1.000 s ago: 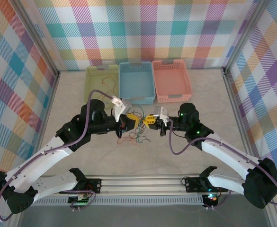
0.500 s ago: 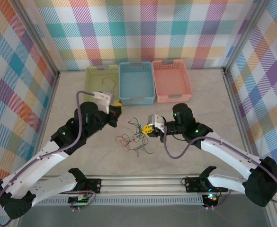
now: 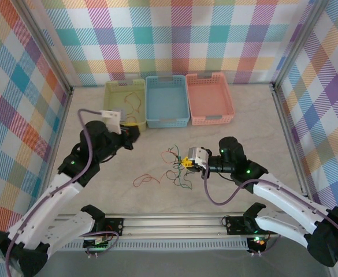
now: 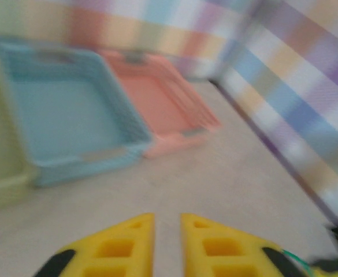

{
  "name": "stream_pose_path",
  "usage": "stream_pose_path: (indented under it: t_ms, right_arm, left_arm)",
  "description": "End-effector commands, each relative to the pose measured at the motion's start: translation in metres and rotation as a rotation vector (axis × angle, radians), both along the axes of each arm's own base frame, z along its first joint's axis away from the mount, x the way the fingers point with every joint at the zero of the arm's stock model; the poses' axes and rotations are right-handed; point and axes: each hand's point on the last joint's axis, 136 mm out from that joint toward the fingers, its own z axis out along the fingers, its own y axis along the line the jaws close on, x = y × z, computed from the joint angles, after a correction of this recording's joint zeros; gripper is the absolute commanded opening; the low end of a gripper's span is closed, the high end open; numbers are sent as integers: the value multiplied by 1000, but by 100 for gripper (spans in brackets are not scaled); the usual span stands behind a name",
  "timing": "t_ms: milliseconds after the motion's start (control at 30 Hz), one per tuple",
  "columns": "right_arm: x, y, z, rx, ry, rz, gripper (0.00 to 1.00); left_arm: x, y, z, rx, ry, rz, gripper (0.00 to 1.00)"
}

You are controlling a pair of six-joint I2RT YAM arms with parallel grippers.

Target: Untangle the cables

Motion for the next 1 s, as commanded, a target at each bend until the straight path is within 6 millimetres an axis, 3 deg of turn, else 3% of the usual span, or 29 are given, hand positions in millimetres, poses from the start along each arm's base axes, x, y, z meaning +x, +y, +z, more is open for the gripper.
stream_pose_path:
  t_ms: [0,33,133,233,333,700,833,967]
  right_arm:
    - [-2,9,20,54,-27,49,0]
    - [-3,10,21,57,-25,62,0]
    - [-10,13,23,66,-30,115,0]
    - [-16,15,28,76,-38,165,0]
    - [-23,16,36,94,-51,205,0]
    - [-32,12,49,126,-51,243,0]
    - [-32,11,54,141,-48,244,0]
    - [-33,10,57,145,-43,248,0]
  left_arm:
    - [-57,-59,15,-48,0,-412,45]
    - [-65,-65,12,-24,-4,-452,55]
    - [-72,-71,1,13,32,-475,72]
    - [-76,-78,-11,18,72,-521,83]
    - [-76,-83,-25,56,120,-533,86]
    - [-78,-70,-37,72,61,-479,82]
    - [-81,-73,-42,50,67,-497,70]
    - [-81,-71,-43,32,52,-480,46]
